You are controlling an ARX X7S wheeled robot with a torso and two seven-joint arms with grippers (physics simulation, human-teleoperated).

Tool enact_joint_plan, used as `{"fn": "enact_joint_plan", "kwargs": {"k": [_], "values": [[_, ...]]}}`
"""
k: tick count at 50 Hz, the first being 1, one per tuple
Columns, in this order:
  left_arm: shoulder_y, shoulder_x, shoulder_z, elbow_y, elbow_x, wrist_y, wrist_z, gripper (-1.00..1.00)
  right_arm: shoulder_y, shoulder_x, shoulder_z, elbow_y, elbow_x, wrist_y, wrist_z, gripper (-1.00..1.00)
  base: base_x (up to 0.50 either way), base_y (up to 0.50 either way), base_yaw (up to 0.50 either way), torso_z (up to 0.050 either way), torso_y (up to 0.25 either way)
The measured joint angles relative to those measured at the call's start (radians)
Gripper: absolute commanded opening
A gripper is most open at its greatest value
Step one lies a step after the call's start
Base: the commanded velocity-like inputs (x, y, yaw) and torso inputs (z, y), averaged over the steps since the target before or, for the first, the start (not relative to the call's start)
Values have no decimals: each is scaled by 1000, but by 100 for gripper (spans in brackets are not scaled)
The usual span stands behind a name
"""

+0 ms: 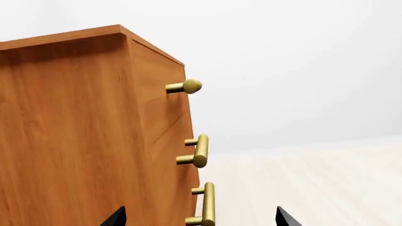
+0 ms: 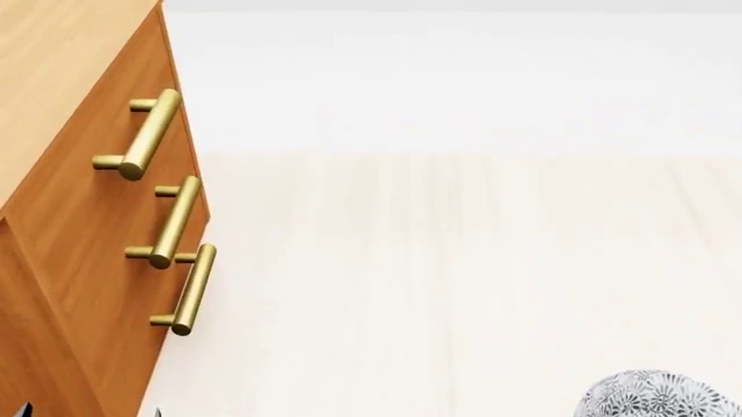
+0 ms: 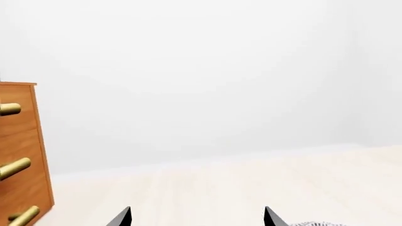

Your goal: Put the bowl on top of the cabinet.

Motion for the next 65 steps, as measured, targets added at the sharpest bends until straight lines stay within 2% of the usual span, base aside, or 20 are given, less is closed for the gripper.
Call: {"fn": "enact_joint_plan", "kwargs": {"k": [17,38,65], "values": [[-1,-5,6,-1,-2,0,-6,100,-25,-4,33,-20,51,-64,26,100,0,0,0,0,0],[-10,-8,15,-9,-8,-3,-11,100,-30,-25,188,-49,438,-116,106,100,0,0,0,0,0],[-37,-5,29,-8,-40,-82,-6,100,7,60,316,-36,745,12,300,100,0,0,0,0,0]]}}
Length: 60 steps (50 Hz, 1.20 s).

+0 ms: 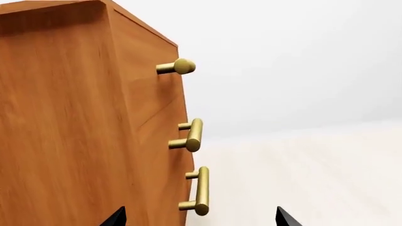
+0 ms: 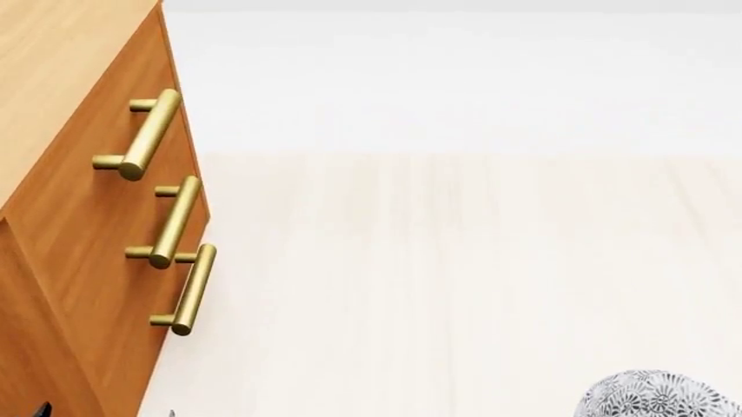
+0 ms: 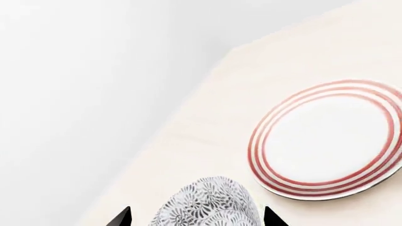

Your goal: Put the bowl on top of the cabinet.

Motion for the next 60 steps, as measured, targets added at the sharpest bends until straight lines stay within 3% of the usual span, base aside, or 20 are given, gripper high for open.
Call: {"fn": "enact_joint_plan", "kwargs": {"k": [26,60], "values": [[-25,17,-18,29,-48,-142,-31,100,60,64,30,94,217,108,27,100,0,0,0,0,0],[-20,1,-11,12,-67,-87,-28,100,131,82,38,213,339,166,38,100,0,0,0,0,0]]}}
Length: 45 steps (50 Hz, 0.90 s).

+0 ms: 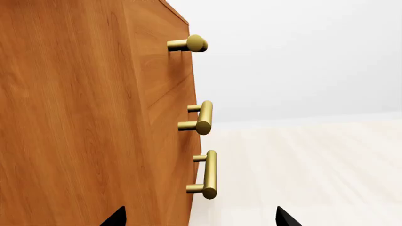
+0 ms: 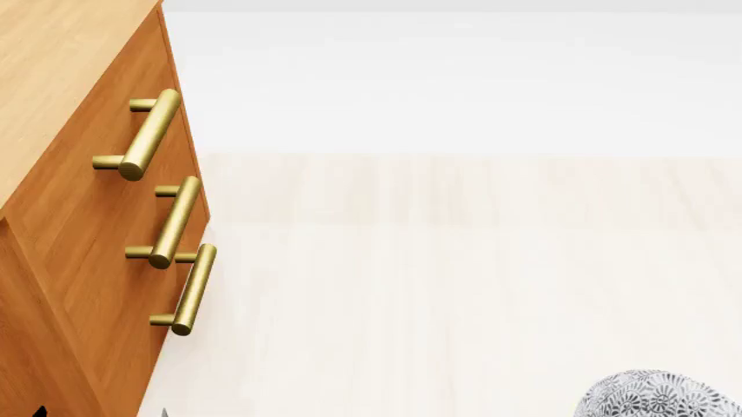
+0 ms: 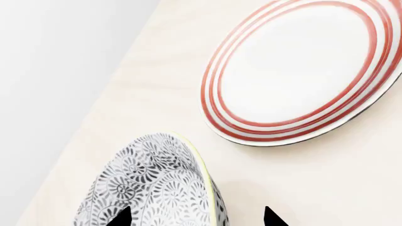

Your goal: Put the bowl on top of the cabinet.

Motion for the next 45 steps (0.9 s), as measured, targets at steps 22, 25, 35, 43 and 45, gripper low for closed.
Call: {"fn": "enact_joint_plan", "kwargs": {"k": [22,25,35,43,45], "values": [[4,-6,4,-2,-7,18,-7,100,1,4,-2,10,24,19,29,100,0,0,0,0,0],[4,-7,5,-2,-8,19,-7,100,3,5,-3,12,25,22,32,100,0,0,0,0,0],[2,-9,7,-3,-11,21,-10,100,12,9,-9,23,33,34,41,100,0,0,0,0,0],[-2,-10,10,-8,-14,22,-11,100,21,13,-16,35,37,45,50,100,0,0,0,0,0],[-3,-10,11,-9,-14,22,-12,100,26,14,-18,40,38,49,52,100,0,0,0,0,0]]}}
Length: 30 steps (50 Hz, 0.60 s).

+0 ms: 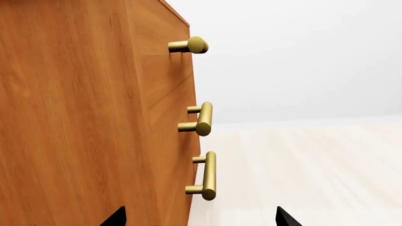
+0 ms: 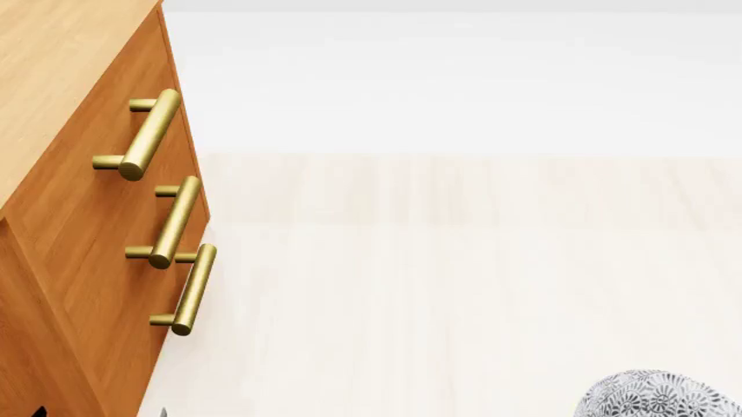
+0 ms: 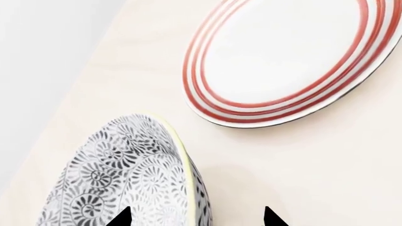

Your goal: Put the bowl on top of the cabinet.

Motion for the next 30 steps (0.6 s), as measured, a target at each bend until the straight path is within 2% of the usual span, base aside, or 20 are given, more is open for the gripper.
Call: {"fn": "enact_joint_plan", "kwargs": {"k": [30], "values": [[0,-7,9,1,-3,4,-11,100,64,13,-35,80,9,49,17,100,0,0,0,0,0]]}}
